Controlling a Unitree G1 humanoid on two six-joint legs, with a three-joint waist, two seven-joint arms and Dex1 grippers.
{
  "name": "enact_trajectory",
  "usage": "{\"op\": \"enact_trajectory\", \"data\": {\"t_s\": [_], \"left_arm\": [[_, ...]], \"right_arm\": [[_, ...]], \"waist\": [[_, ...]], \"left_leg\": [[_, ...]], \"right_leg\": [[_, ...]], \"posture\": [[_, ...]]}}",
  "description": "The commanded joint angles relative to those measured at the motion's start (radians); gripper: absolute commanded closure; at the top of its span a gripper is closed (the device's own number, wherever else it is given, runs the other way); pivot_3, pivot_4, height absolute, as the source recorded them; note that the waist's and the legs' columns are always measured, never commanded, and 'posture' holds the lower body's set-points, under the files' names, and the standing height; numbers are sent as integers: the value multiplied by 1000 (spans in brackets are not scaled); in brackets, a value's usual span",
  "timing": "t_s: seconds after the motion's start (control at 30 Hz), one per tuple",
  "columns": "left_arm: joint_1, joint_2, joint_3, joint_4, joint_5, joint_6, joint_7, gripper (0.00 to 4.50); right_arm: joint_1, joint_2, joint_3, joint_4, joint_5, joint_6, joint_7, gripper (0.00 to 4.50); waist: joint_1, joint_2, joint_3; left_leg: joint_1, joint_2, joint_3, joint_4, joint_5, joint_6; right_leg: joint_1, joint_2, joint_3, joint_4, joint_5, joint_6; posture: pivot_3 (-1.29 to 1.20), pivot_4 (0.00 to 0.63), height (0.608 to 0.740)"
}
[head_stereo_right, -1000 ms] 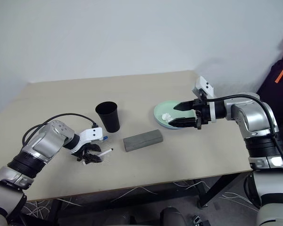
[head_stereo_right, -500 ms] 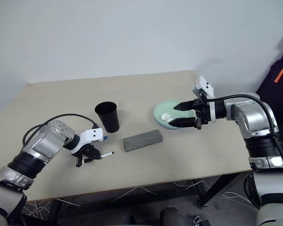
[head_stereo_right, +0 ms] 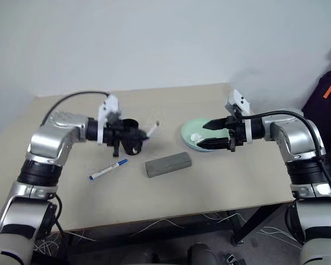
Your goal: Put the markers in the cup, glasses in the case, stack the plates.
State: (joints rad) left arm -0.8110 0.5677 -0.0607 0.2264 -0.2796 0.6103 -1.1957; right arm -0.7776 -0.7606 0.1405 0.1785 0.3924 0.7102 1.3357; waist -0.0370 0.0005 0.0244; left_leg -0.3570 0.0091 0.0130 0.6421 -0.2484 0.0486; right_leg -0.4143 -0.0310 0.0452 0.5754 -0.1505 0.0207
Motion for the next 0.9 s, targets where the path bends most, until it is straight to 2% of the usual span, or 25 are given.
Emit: {"op": "enact_trajectory", "data": {"t_s": [0.03,0.17,0.33,0.9], "left_arm": [[-75,-44,107,112,-15,-108,141,4472],[-130,-82,165,285,-5,-243,243,4472],[-157,-106,204,442,-19,-325,296,4472],[-75,-122,201,620,30,-529,340,4472]], "right_arm": [[-34,-4,-27,-22,16,-5,5,0],[-39,-1,-27,-21,17,-4,3,0],[-39,0,-28,-26,20,0,2,0],[-35,-5,-34,-35,22,5,-2,0]], "waist": [[0,0,0],[3,0,0],[3,0,0],[5,0,0]], "left_leg": [[0,0,0,0,0,0],[-1,0,0,0,0,0],[-1,-1,0,0,0,0],[-2,-1,0,0,0,0]], "right_leg": [[0,0,0,0,0,0],[0,0,0,0,0,1],[0,0,0,-1,1,1],[0,0,0,-1,1,1]], "posture": [[0,0,732],[0,0,732],[0,0,732],[0,0,732]]}}
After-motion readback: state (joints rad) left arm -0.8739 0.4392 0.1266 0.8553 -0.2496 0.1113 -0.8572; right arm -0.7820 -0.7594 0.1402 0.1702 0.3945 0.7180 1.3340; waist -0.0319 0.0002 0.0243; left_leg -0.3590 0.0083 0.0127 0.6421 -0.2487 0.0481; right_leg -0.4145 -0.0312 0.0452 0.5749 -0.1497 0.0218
